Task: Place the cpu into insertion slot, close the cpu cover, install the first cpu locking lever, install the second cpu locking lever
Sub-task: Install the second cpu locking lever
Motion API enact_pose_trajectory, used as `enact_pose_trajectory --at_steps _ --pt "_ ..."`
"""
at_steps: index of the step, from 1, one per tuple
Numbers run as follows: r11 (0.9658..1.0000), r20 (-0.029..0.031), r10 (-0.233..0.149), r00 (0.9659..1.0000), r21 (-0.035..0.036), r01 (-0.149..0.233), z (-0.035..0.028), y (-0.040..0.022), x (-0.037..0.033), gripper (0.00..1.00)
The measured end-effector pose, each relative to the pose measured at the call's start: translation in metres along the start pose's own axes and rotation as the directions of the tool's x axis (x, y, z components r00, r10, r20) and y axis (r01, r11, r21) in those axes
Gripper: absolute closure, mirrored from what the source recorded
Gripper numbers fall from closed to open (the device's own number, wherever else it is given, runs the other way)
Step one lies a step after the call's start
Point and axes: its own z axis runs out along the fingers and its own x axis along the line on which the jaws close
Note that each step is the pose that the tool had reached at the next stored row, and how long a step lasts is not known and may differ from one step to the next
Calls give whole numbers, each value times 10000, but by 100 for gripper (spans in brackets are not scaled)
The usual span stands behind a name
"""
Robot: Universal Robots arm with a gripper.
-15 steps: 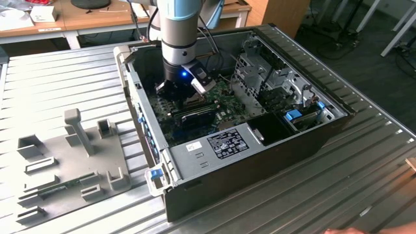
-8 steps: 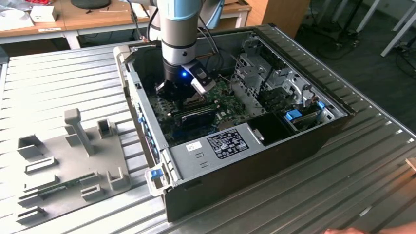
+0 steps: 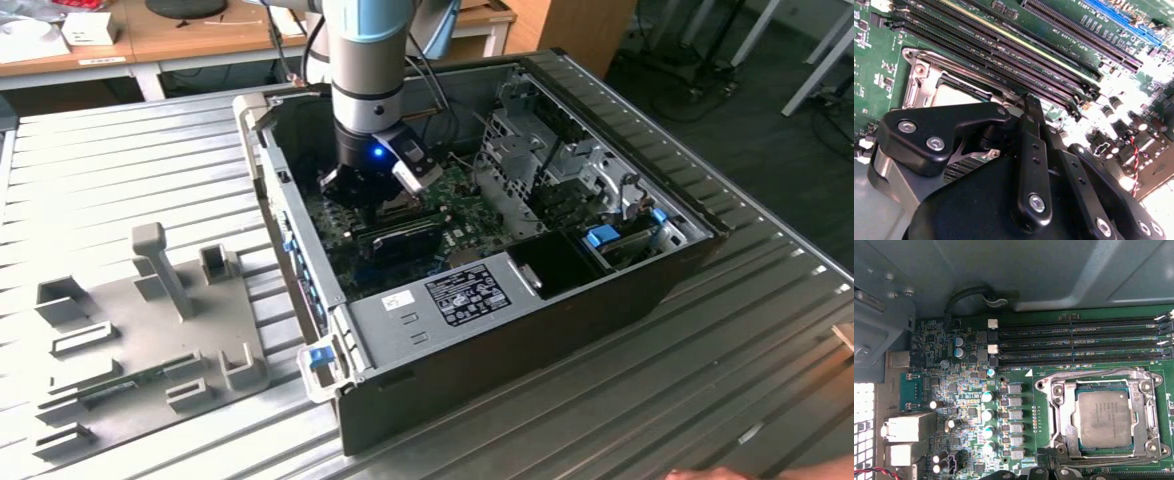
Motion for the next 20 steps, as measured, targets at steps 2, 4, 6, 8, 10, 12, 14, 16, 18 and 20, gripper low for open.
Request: enact_pose_trajectory --at_steps 2,4,6,8,10,12,14,16,18,20 --pt "10000 0 1 10000 -2 -1 0 -2 0 90" --pt "10000 0 0 10000 -1 0 0 -3 0 90" --pt "10000 0 0 10000 -1 0 0 -3 0 90" --pt "10000 1 0 10000 -2 0 -1 -3 0 90" --pt "10000 1 0 10000 -1 0 -8 -3 -1 90" --pt "10000 1 0 10000 -4 0 -11 -3 -1 90" --pt "10000 0 0 10000 -3 0 -16 -3 -1 90" --pt "10000 0 0 10000 -2 0 -22 -3 -1 90" --pt "10000 0 0 10000 -1 0 -30 -3 -1 90" --pt "10000 0 0 10000 -1 0 -38 -3 -1 90"
